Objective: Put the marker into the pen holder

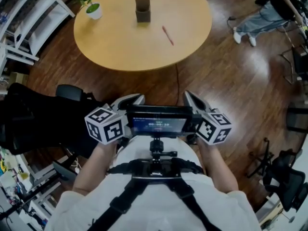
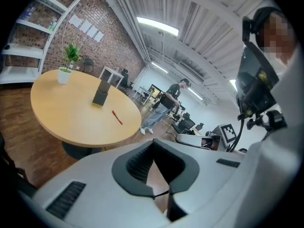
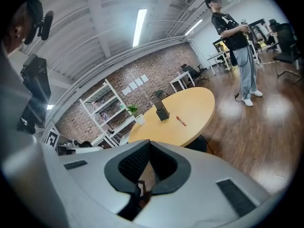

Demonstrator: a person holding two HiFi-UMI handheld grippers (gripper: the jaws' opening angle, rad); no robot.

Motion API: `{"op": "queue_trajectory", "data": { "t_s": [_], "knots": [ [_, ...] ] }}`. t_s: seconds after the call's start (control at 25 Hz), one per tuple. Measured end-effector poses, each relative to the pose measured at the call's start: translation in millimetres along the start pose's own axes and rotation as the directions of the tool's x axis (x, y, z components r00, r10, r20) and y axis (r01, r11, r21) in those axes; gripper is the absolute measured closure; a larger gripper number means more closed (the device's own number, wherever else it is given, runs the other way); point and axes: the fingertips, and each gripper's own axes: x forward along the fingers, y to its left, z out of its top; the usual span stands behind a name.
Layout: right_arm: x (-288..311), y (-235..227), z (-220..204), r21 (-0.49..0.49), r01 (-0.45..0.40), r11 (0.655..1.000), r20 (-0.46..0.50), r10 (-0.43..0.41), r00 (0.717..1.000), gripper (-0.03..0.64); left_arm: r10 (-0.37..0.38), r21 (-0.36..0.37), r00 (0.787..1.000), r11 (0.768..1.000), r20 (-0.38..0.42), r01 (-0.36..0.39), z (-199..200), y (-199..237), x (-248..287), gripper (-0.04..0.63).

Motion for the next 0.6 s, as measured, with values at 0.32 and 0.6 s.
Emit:
{"op": "queue_trajectory", "data": {
  "t_s": [0.32, 0.6],
  "knots": [
    [93, 6, 66, -0.004, 0.064, 0.998, 0.025, -0.064, 0.998, 0.620, -0.033, -0.003, 0.999, 0.999, -0.019, 0.033, 83, 76, 17, 0.601],
    [161, 11, 99, -0.076, 0.125, 0.989, 0.017, -0.124, 0.992, 0.618, -0.057, -0.005, 0.998, 0.998, -0.013, 0.057, 127, 119, 14, 0.601]
  ]
}}
